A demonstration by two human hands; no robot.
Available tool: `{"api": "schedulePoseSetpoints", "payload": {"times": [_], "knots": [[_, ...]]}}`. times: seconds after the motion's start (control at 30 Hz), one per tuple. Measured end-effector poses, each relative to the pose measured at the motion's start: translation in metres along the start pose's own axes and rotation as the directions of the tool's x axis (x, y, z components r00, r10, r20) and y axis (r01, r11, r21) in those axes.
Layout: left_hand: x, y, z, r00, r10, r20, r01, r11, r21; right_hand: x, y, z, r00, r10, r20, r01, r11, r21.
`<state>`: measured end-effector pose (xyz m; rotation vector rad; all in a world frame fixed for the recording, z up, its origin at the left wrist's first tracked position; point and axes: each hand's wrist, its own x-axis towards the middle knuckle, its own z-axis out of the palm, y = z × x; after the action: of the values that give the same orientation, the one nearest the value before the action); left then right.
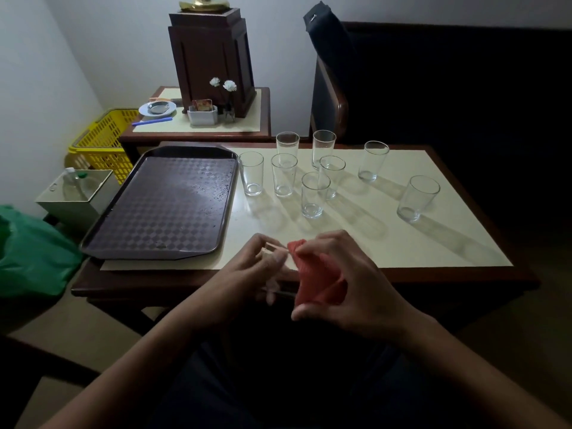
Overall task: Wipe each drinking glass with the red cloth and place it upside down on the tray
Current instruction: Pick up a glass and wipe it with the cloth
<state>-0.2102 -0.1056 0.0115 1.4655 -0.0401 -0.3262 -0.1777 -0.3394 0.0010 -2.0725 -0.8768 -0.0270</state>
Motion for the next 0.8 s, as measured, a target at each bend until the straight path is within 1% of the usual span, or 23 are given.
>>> {"api": "schedulePoseSetpoints", "payload": {"times": [0.03,0.07,0.13,0.17,0.2,0.23,0.27,0.3,0.33,0.37,0.4,0.43,0.47,0.5,0.53,0.57,0.6,0.63,0.67,0.7,0.73,0.77,0.8], "knots": [[-0.002,0.001,0.001,0.997,0.052,0.055,-0.055,0.997,0.047,0.001,-0.002,0.001,0.992,0.122,0.016,-0.123,0.981,0.147],[-0.004,0.002,0.001,0.99,0.099,0.103,-0.108,0.991,0.081,0.004,-0.006,0.002,0.969,0.237,0.076,-0.249,0.919,0.305],[-0.005,0.001,0.001,0.977,0.174,0.122,-0.186,0.977,0.103,0.008,-0.007,0.003,0.899,0.368,0.238,-0.437,0.713,0.548],[-0.005,0.001,0.001,0.978,0.188,0.089,-0.196,0.975,0.1,0.008,-0.005,0.003,0.869,0.398,0.293,-0.491,0.628,0.604],[-0.003,-0.001,0.004,0.983,0.179,0.033,-0.182,0.98,0.083,0.009,-0.006,0.002,0.861,0.402,0.311,-0.505,0.606,0.615],[-0.001,-0.003,0.007,0.989,0.142,-0.033,-0.14,0.989,0.044,0.009,-0.006,0.001,0.883,0.386,0.267,-0.469,0.697,0.543],[0.001,-0.004,0.011,0.992,0.075,-0.1,-0.078,0.997,-0.02,0.007,-0.005,0.0,0.93,0.328,0.167,-0.367,0.843,0.393],[0.004,-0.005,0.013,0.988,-0.015,-0.156,-0.002,0.994,-0.105,0.005,-0.006,-0.001,0.977,0.205,0.057,-0.213,0.958,0.19],[0.006,-0.005,0.012,0.978,-0.11,-0.176,0.074,0.977,-0.198,0.003,-0.004,-0.001,1.0,0.026,-0.013,-0.026,1.0,0.015],[0.007,-0.005,0.01,0.969,-0.185,-0.161,0.136,0.951,-0.277,0.002,-0.003,0.0,0.991,-0.129,-0.041,0.124,0.988,-0.09],[0.007,-0.004,0.007,0.967,-0.223,-0.127,0.172,0.93,-0.324,0.0,-0.003,0.002,0.979,-0.197,-0.05,0.19,0.975,-0.111],[0.006,-0.002,0.006,0.97,-0.222,-0.094,0.179,0.924,-0.338,-0.001,-0.004,0.005,0.979,-0.191,-0.072,0.186,0.98,-0.073],[0.005,0.0,0.005,0.979,-0.192,-0.073,0.158,0.933,-0.325,-0.001,-0.004,0.009,0.988,-0.119,-0.101,0.12,0.993,0.008],[0.003,0.001,0.006,0.988,-0.135,-0.073,0.108,0.951,-0.29,0.0,-0.006,0.012,0.993,0.021,-0.117,-0.003,0.989,0.148],[0.001,0.002,0.008,0.994,-0.063,-0.085,0.041,0.97,-0.24,0.003,-0.011,0.012,0.978,0.197,-0.067,-0.161,0.921,0.354],[-0.001,0.003,0.008,0.996,0.006,-0.089,-0.021,0.986,-0.165,0.007,-0.014,0.01,0.932,0.357,0.064,-0.325,0.744,0.583],[-0.003,0.004,0.008,0.995,0.062,-0.075,-0.068,0.995,-0.074,0.009,-0.014,0.006,0.857,0.453,0.245,-0.471,0.496,0.729],[-0.004,0.004,0.005,0.995,0.092,-0.048,-0.092,0.996,0.007,0.01,-0.012,0.003,0.792,0.476,0.382,-0.561,0.32,0.764],[-0.005,0.004,0.003,0.995,0.094,-0.014,-0.093,0.994,0.054,0.01,-0.011,0.0,0.759,0.462,0.459,-0.599,0.22,0.77],[-0.005,0.005,0.002,0.997,0.077,0.006,-0.077,0.994,0.075,0.01,-0.01,-0.002,0.753,0.454,0.476,-0.611,0.215,0.762],[-0.004,0.005,0.003,0.999,0.049,-0.001,-0.049,0.996,0.073,0.009,-0.012,-0.001,0.782,0.435,0.446,-0.59,0.287,0.755],[-0.001,0.006,0.003,0.999,-0.002,-0.034,0.003,0.999,0.036,0.006,-0.013,0.002,0.836,0.414,0.36,-0.535,0.467,0.704],[0.002,0.006,0.005,0.994,-0.086,-0.072,0.083,0.996,-0.037,0.003,-0.014,0.005,0.905,0.359,0.229,-0.423,0.704,0.57]]}}
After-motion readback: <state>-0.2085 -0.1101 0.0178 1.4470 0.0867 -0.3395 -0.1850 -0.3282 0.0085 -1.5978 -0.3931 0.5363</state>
